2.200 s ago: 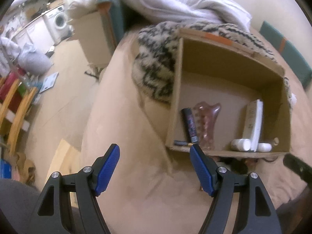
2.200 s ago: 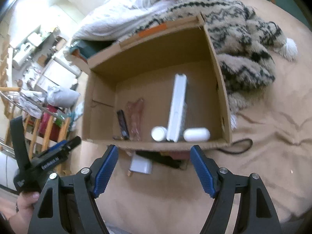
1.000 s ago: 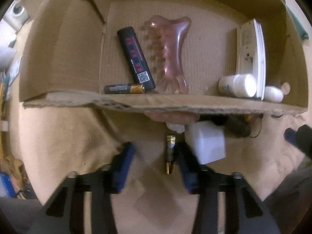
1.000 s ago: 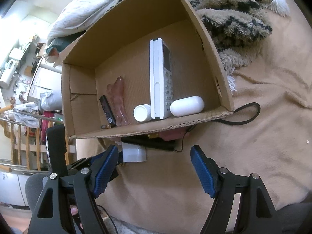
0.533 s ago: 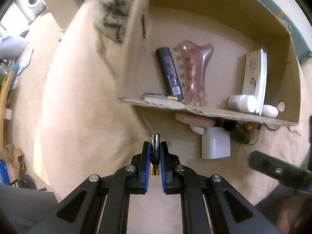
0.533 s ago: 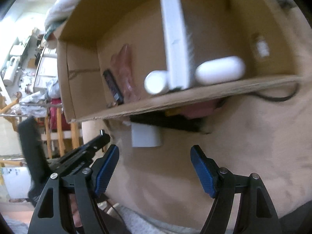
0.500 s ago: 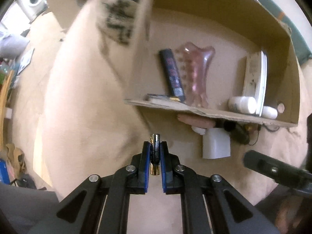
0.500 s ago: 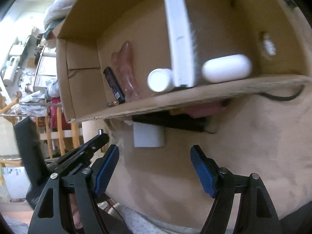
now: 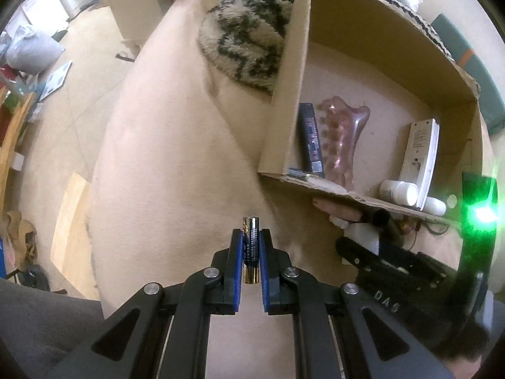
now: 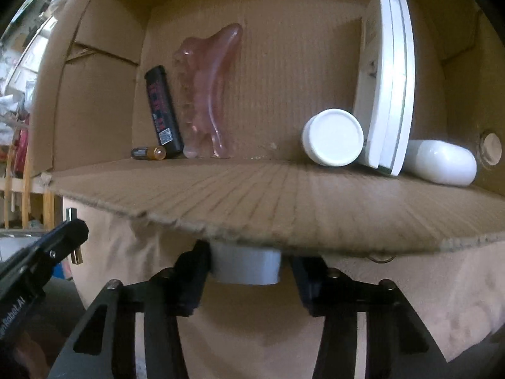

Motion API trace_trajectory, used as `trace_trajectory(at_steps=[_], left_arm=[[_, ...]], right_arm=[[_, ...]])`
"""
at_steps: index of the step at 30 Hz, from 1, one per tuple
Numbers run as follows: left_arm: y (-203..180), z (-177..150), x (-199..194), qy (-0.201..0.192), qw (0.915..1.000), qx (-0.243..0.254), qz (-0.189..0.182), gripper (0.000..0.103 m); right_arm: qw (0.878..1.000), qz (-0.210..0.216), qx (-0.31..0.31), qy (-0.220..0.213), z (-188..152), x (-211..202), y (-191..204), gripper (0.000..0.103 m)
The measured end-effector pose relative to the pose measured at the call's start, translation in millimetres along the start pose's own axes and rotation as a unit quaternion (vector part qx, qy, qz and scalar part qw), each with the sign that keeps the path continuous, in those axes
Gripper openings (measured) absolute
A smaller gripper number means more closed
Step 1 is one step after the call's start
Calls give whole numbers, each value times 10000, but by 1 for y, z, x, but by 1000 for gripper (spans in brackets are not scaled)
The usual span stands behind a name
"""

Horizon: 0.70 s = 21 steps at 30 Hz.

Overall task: Organize rigid objects
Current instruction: 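Grasp the white wall charger with the right tool, then lower the battery into the box with the left tool while the right tool drops the charger in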

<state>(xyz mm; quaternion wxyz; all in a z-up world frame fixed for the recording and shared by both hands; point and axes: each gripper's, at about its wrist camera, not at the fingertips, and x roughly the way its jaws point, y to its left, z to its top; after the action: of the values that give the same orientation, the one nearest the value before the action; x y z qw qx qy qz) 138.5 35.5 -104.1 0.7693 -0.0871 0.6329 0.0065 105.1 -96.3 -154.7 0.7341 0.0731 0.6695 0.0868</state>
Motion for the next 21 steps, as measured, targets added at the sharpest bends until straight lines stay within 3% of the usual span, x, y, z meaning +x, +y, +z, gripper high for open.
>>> trace_trajectory(at_steps=[7,14,18,21], left_arm=[[-2,-8,-3,-58,9999,133,29,9],[-13,-17,6,-53,9996,269,74,9],[-20,-21,6,-92,9990,422,113,9],[-23,-26,4,-92,9988,468,71,9]], right_arm=[[9993,180,-311,64,-28,-16,2,44],[9982,550,-214,-52,-57,-40,-13,44],[9967,727,-177,-329,-64,-58,-23,44],[9949,576,-360,-752,-60,-76,-27,44]])
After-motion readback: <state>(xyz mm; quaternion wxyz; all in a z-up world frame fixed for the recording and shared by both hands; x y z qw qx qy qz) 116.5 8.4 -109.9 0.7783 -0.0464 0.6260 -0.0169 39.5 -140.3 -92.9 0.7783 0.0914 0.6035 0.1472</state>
